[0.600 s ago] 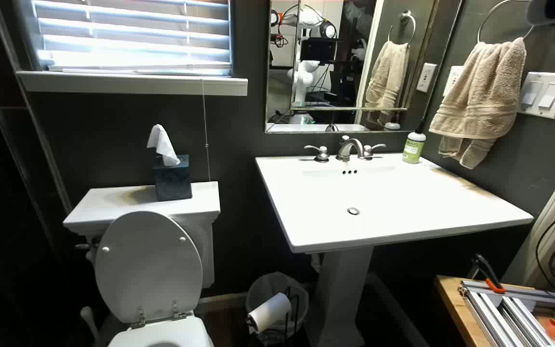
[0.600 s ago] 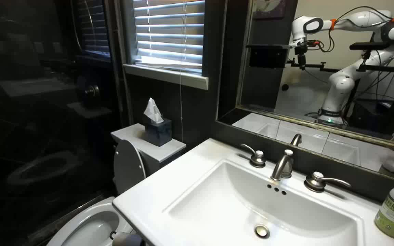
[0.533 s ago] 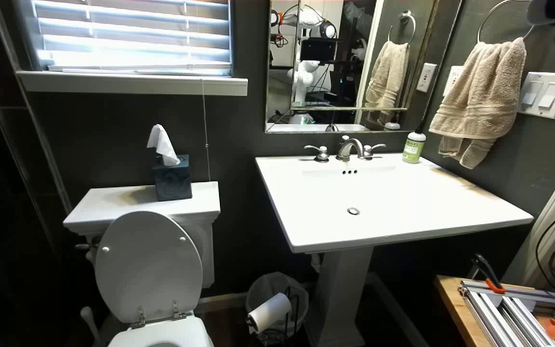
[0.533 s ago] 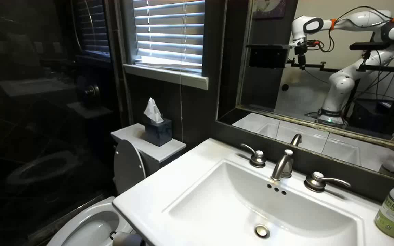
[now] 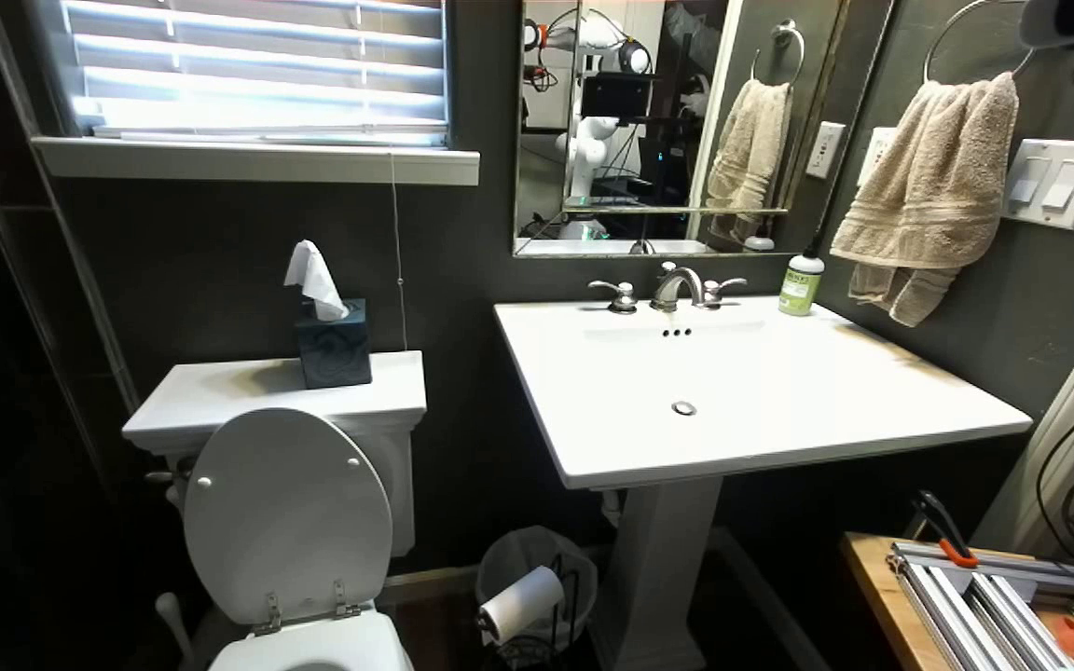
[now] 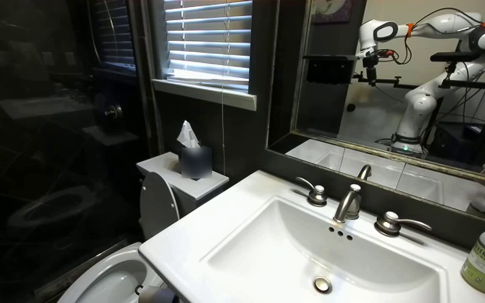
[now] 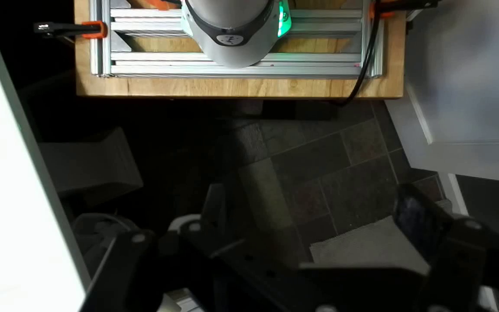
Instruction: Push the handle on the left tap to the right
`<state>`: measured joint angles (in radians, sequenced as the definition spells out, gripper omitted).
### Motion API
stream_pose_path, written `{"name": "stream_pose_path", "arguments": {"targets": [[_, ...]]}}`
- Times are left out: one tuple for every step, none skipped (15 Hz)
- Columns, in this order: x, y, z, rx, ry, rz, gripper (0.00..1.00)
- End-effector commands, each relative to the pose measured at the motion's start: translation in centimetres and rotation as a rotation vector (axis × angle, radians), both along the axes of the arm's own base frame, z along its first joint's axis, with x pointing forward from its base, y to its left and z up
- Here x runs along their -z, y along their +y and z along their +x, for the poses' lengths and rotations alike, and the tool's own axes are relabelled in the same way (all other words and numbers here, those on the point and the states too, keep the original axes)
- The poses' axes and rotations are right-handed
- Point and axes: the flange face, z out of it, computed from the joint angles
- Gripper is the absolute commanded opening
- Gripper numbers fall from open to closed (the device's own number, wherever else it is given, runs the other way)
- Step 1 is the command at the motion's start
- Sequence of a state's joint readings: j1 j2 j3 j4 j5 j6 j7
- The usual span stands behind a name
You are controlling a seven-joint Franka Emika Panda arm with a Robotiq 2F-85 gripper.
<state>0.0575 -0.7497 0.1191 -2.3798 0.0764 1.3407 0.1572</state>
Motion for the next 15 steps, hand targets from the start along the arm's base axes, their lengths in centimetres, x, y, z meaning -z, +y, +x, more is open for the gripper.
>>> {"name": "stream_pose_path", "arguments": {"targets": [[0.0,0.0,0.0,0.0,0.001,0.0,1.0],[0.0,0.1,0.4,0.013,0.004,0.0,1.0],[0.2,0.3,1.3,0.037,0.003,0.003,1.0],[0.2,0.3,1.8,0.057,0.002,0.005,1.0],[0.3,0.2,2.8,0.093,-0.008,0.01,1.0],[0.5,0.1,3.5,0.124,-0.017,0.006,1.0],[0.8,-0.1,4.8,0.185,-0.024,0.001,1.0],[1.0,-0.1,5.5,0.224,-0.034,-0.002,1.0],[1.2,-0.1,6.7,0.282,-0.045,-0.007,1.0],[1.5,0.0,7.4,0.335,-0.054,-0.018,1.0],[1.9,0.1,8.4,0.38,-0.07,-0.031,1.0],[2.3,0.2,9.3,0.435,-0.082,-0.046,1.0],[2.7,0.2,10.3,0.486,-0.109,-0.061,1.0],[3.0,0.3,11.1,0.537,-0.125,-0.069,1.0],[3.4,0.3,12.0,0.583,-0.155,-0.082,1.0]]}}
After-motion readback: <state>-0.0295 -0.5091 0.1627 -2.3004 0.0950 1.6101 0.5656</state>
